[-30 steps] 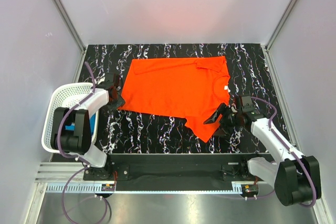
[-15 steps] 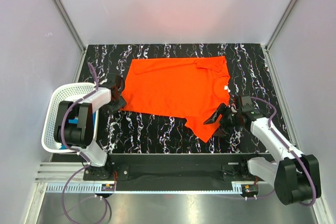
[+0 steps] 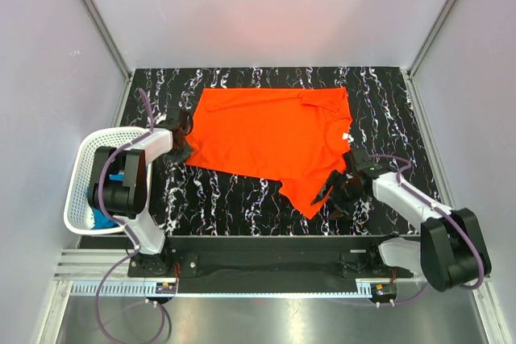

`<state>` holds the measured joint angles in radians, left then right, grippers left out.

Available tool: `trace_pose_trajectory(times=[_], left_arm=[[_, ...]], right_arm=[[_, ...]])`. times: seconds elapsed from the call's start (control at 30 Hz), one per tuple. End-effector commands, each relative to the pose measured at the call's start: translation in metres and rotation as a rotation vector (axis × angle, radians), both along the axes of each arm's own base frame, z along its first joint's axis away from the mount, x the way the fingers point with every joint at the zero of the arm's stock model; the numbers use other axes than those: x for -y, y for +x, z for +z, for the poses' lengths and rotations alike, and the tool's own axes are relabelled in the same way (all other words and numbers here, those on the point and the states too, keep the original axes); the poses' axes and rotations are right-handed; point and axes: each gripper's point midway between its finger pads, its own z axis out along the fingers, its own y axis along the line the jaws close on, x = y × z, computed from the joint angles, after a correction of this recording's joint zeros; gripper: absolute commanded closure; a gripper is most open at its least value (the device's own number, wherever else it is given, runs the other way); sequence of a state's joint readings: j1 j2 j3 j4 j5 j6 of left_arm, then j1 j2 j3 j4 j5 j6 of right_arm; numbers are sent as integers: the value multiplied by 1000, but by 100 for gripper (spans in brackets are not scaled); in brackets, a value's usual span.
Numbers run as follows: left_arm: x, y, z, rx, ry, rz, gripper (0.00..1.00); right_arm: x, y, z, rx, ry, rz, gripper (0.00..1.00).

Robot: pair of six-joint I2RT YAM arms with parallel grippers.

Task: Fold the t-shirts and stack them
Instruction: Flatten the tshirt out

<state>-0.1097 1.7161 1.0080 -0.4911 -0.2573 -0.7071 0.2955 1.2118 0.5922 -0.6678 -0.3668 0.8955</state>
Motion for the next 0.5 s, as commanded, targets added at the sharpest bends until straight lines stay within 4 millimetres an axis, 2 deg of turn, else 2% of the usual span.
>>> trace_pose_trajectory(times=[0.0,0.17,0.33,0.47], left_arm=[[2,11,-2,17,-7,-30,100],[7,-4,-1,18,-38,-30,100],[15,-27,-6,-4,-68,-38,100],[19,-32,-4,5,-79,-48,100]], right_arm=[[-2,4,-1,-17,-79,-34,27],[-3,7,-11,-26,-96,-94,34],[-4,12,-19,-40,-117,-135,47],[-4,12,-22,-41,-151,-146,49]])
